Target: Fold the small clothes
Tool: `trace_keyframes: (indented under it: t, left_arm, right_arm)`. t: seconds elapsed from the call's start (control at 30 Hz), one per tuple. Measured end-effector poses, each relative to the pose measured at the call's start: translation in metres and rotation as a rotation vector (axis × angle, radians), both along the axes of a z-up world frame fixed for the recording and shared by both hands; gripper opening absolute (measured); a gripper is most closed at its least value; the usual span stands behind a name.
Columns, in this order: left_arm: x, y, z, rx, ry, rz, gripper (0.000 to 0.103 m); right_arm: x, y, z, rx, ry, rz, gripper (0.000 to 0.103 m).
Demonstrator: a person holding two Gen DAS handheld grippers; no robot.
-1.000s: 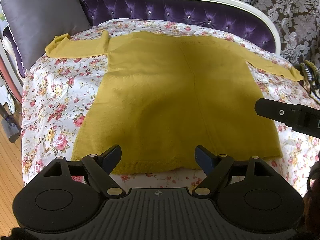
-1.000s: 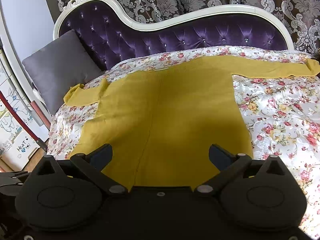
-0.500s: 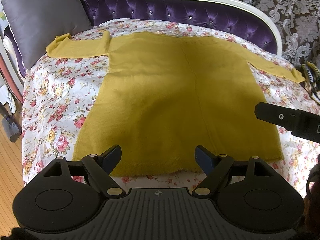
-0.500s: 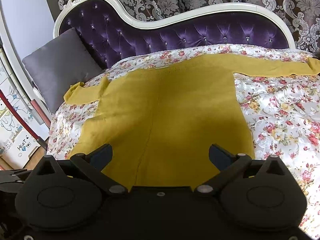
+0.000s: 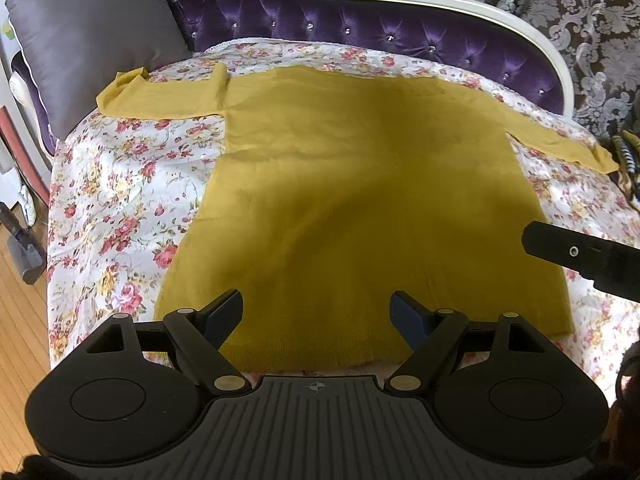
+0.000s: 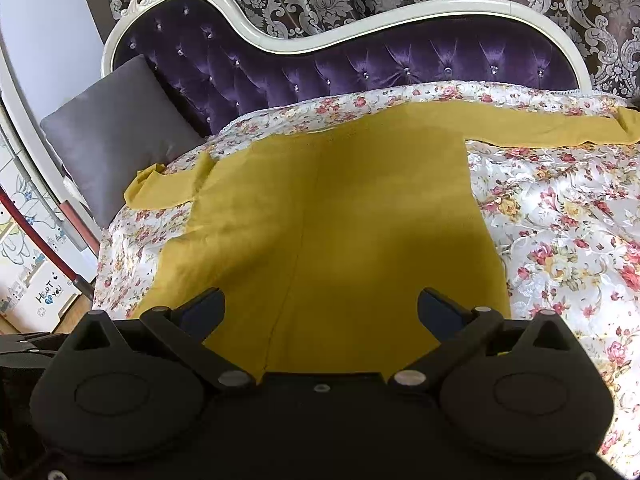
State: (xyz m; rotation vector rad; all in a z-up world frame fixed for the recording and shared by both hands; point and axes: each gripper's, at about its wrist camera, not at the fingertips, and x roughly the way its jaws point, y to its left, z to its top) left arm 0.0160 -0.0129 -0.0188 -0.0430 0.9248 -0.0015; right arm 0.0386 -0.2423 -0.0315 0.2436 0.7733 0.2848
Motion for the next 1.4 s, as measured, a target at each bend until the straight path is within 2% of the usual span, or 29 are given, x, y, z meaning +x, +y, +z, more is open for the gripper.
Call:
trace_keyframes:
  t: [0.27, 0.47, 0.6, 0.63, 0.73, 0.87, 0.93, 1.13, 1.27, 1.4]
  left_arm:
    - [0.017, 0.0, 0.007, -0.003, -0.029, 0.008, 0.08]
    - [0.036, -0.001, 0.016, -0.005, -0.135, -0.008, 0.08]
    - [0.054, -0.006, 0.019, 0.009, -0.202, -0.021, 0.08]
    - [0.058, -0.007, 0.018, 0.011, -0.209, -0.026, 0.08]
    - [0.074, -0.011, 0.012, 0.017, -0.208, -0.045, 0.08]
    - [0.095, -0.016, -0.003, 0.027, -0.176, -0.062, 0.08]
    - [0.103, -0.017, -0.011, 0.033, -0.163, -0.079, 0.079]
    - [0.13, -0.022, -0.032, 0.072, -0.172, -0.098, 0.079]
    - [0.146, -0.022, -0.046, 0.086, -0.149, -0.099, 0.079]
    - [0.158, -0.021, -0.065, 0.104, -0.085, -0.103, 0.08]
  right_arm:
    - [0.01, -0.006, 0.008, 0.011, -0.049, -0.012, 0.102]
    - [0.012, -0.021, 0.026, -0.01, -0.225, -0.076, 0.102]
    - [0.013, -0.043, 0.022, 0.055, -0.37, -0.111, 0.102]
    - [0.018, -0.047, 0.021, 0.051, -0.373, -0.115, 0.102]
    - [0.042, -0.065, 0.018, -0.028, -0.336, -0.149, 0.102]
    - [0.081, -0.11, 0.011, -0.164, -0.324, -0.275, 0.1]
    - [0.107, -0.141, 0.0, -0.206, -0.272, -0.331, 0.091]
    - [0.172, -0.243, -0.037, -0.227, -0.096, -0.531, 0.078]
    - [0.198, -0.289, -0.053, -0.249, -0.048, -0.649, 0.077]
    - [0.215, -0.315, -0.065, -0.27, -0.025, -0.715, 0.077]
